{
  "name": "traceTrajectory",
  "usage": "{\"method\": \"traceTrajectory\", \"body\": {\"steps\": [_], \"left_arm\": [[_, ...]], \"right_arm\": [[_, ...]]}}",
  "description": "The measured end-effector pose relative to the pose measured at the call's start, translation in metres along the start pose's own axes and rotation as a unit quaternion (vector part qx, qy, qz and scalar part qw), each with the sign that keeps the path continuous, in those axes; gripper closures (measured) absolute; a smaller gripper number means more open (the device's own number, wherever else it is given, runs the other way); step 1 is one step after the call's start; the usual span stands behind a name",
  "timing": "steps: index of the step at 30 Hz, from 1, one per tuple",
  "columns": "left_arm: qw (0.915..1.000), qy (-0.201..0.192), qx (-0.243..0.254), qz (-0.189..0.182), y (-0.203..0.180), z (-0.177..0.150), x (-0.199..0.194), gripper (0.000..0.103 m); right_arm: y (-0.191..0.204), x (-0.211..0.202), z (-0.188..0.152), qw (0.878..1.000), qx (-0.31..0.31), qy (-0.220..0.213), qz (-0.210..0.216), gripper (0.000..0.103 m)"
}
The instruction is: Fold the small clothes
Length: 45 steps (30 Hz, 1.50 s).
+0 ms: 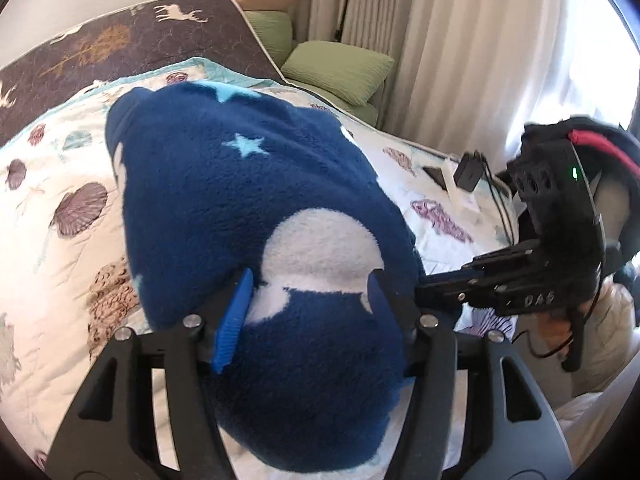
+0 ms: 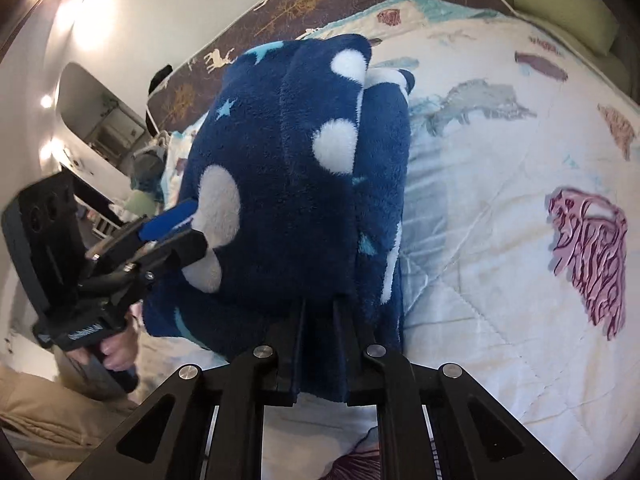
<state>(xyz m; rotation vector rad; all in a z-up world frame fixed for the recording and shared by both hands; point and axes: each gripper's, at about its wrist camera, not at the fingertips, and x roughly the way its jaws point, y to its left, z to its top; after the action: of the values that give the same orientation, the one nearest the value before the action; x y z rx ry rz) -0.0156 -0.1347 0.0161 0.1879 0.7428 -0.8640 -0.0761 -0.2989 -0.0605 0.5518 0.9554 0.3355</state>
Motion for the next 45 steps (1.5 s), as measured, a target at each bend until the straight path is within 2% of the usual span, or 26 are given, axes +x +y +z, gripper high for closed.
{"method": "traceTrajectory", "body": {"steps": [3,8,12,14,15,16,17,18,19,20,21,23,26,28,29,30,31,33,36,39,41,43,45], "left_arm": [[0.9990,-0.021,-0.036,-0.014,0.009,-0.002,-0.020,0.042],[0.9982,-0.028,-0.034,0.040,0.016,-0.015,-0.037,0.041],[0.9996,0.001,-0.015,0.023,0.010,-0.031,-0.035,0.039],[0.9984,0.030,-0.005,0.047,0.010,-0.046,-0.019,0.030],[0.9968,0.056,-0.018,0.054,0.019,-0.056,-0.002,0.024],[0.9959,0.067,-0.047,0.037,0.030,-0.061,0.007,0.018],[0.9920,0.076,-0.100,0.006,0.046,-0.067,0.014,0.015],[0.9844,0.079,-0.155,-0.027,0.061,-0.071,0.018,0.014],[0.9837,0.070,-0.162,-0.033,0.063,-0.071,0.015,0.016],[0.9872,0.056,-0.147,-0.026,0.059,-0.068,0.009,0.017],[0.9924,0.039,-0.116,-0.013,0.050,-0.063,0.000,0.022],[0.9974,0.014,-0.070,0.010,0.034,-0.051,-0.018,0.027],[0.9972,-0.058,-0.022,0.041,0.018,-0.032,-0.055,0.027],[0.9940,-0.099,-0.004,0.045,0.016,-0.016,-0.074,0.027],[0.9928,-0.109,0.000,0.048,0.017,-0.008,-0.077,0.027],[0.9924,-0.113,0.005,0.050,0.018,0.002,-0.075,0.027],[0.9924,-0.111,0.005,0.053,0.021,0.012,-0.069,0.027],[0.9929,-0.105,-0.005,0.057,0.031,0.026,-0.054,0.027],[0.9955,-0.078,-0.032,0.044,0.046,0.037,-0.020,0.028],[0.9965,-0.035,-0.053,0.055,0.055,0.031,0.016,0.028],[0.9959,-0.013,-0.059,0.067,0.059,0.025,0.034,0.025],[0.9952,0.006,-0.042,0.088,0.059,0.023,0.047,0.023],[0.9951,0.017,-0.036,0.090,0.059,0.026,0.055,0.021]], "right_arm": [[0.010,-0.009,0.000,1.000,-0.023,-0.015,-0.010,0.089],[0.004,-0.012,-0.002,1.000,-0.014,-0.019,-0.004,0.089],[0.003,-0.012,-0.002,1.000,-0.006,-0.023,-0.005,0.088],[0.002,-0.010,-0.002,1.000,-0.004,-0.024,-0.007,0.088],[0.005,-0.011,-0.004,1.000,-0.003,-0.023,-0.008,0.088],[0.003,-0.009,-0.004,1.000,0.000,-0.020,-0.007,0.088],[0.002,-0.007,-0.004,1.000,0.004,-0.017,-0.005,0.088],[0.001,-0.005,-0.004,1.000,0.007,-0.016,-0.007,0.088],[0.002,-0.006,-0.004,1.000,0.006,-0.017,-0.008,0.088],[0.003,-0.006,-0.003,1.000,0.005,-0.018,-0.010,0.088],[0.005,-0.008,-0.003,1.000,0.002,-0.020,-0.013,0.088],[0.009,-0.012,-0.001,1.000,-0.008,-0.020,-0.022,0.088],[0.016,-0.026,0.004,0.999,-0.015,-0.030,-0.031,0.086],[0.023,-0.041,0.012,0.997,-0.024,-0.053,-0.048,0.075],[0.026,-0.047,0.016,0.996,-0.030,-0.064,-0.057,0.071],[0.029,-0.053,0.022,0.994,-0.035,-0.074,-0.066,0.061],[0.033,-0.059,0.030,0.993,-0.039,-0.090,-0.068,0.058],[0.043,-0.063,0.046,0.992,-0.046,-0.106,-0.060,0.058],[0.059,-0.055,0.061,0.990,-0.074,-0.114,-0.038,0.058],[0.063,-0.031,0.074,0.992,-0.077,-0.091,-0.028,0.058],[0.051,-0.005,0.080,0.996,-0.059,-0.061,-0.028,0.058],[0.032,0.020,0.079,0.998,-0.029,-0.037,-0.037,0.058],[0.018,0.034,0.081,0.999,-0.002,-0.029,-0.028,0.058]]}}
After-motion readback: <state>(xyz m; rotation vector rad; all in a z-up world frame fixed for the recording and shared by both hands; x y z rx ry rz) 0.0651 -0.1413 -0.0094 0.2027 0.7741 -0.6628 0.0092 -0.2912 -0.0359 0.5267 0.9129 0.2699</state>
